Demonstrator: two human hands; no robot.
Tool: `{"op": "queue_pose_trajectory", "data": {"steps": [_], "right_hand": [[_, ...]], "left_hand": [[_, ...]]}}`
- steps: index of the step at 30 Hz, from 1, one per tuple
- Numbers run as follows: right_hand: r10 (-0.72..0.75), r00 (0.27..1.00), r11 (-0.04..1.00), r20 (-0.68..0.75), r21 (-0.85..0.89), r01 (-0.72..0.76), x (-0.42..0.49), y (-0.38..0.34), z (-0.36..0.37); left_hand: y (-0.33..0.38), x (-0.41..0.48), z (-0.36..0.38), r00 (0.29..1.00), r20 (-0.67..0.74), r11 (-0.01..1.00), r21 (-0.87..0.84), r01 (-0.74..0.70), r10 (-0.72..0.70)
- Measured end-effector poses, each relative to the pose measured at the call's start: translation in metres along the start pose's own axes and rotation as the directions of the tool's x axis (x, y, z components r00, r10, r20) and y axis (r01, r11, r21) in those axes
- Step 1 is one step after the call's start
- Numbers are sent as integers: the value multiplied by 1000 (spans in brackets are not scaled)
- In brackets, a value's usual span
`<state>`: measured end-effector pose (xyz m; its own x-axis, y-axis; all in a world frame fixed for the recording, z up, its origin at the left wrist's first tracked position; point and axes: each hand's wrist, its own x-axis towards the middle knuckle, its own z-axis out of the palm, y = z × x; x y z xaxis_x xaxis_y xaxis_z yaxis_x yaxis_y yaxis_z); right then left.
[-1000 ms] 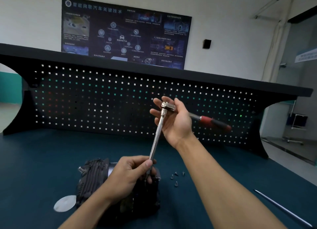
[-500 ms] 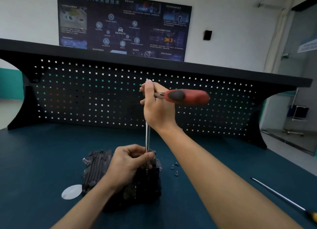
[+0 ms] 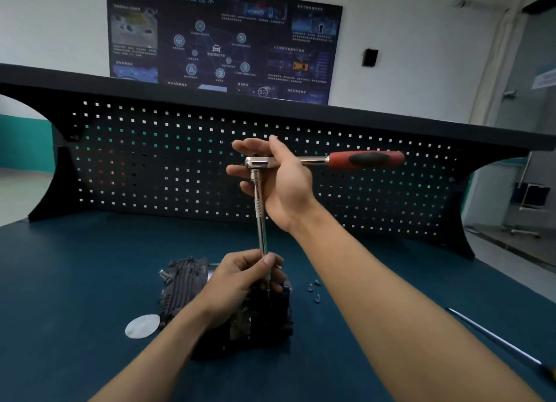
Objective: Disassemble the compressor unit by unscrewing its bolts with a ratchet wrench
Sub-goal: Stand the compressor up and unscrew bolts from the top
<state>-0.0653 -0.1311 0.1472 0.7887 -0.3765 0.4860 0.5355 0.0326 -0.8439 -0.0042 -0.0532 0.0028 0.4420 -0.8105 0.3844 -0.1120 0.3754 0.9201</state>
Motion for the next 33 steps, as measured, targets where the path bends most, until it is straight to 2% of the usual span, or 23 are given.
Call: {"op": "queue_pose_trajectory", "data": {"steps": [2,6,9,11,15,17,20,22,25,28,30,33], "right_hand": [[57,998,994,41,87,-61,0,-3,0],[124,992,967,30,219,-127,4,-5,-7],[156,988,939,4,311,-149,7,-3,-16],[157,987,940,-37,312,-137,10,-2,-21],[91,985,984,-146,165,-67,11,1,-23],[-10,973,1000,-231,-30,3,10,3,-21],[-232,921,948,-312,-285,142,11,7,-16],[-427,854,835,-296,-493,247,13,10,-15],[-598,791,525,-130,-809,264,11,15,-11],[-704,709,288,45,-894,343,6,15,3],[-736,664,138,129,-932,335,5,15,15],[-685,697,-53,213,-968,245,8,17,19]], "left_hand": [[0,0,-2,999,33,1000,-26,1,-1],[-1,0,-6,998,68,999,-43,11,-8],[-2,2,-3,999,49,1000,-5,-6,7],[-2,2,-1,1000,23,1000,13,-20,19],[-2,3,1,1000,-3,999,44,-29,30],[-3,3,2,999,-18,999,43,-30,31],[-2,3,3,998,-31,997,58,-44,46],[-2,3,4,998,-33,996,75,-57,59],[-1,1,5,997,-33,992,109,-61,65],[-1,0,4,996,-36,986,150,-77,84],[-1,0,3,994,-30,978,182,-101,108],[-2,0,3,990,-26,964,233,-128,137]]}}
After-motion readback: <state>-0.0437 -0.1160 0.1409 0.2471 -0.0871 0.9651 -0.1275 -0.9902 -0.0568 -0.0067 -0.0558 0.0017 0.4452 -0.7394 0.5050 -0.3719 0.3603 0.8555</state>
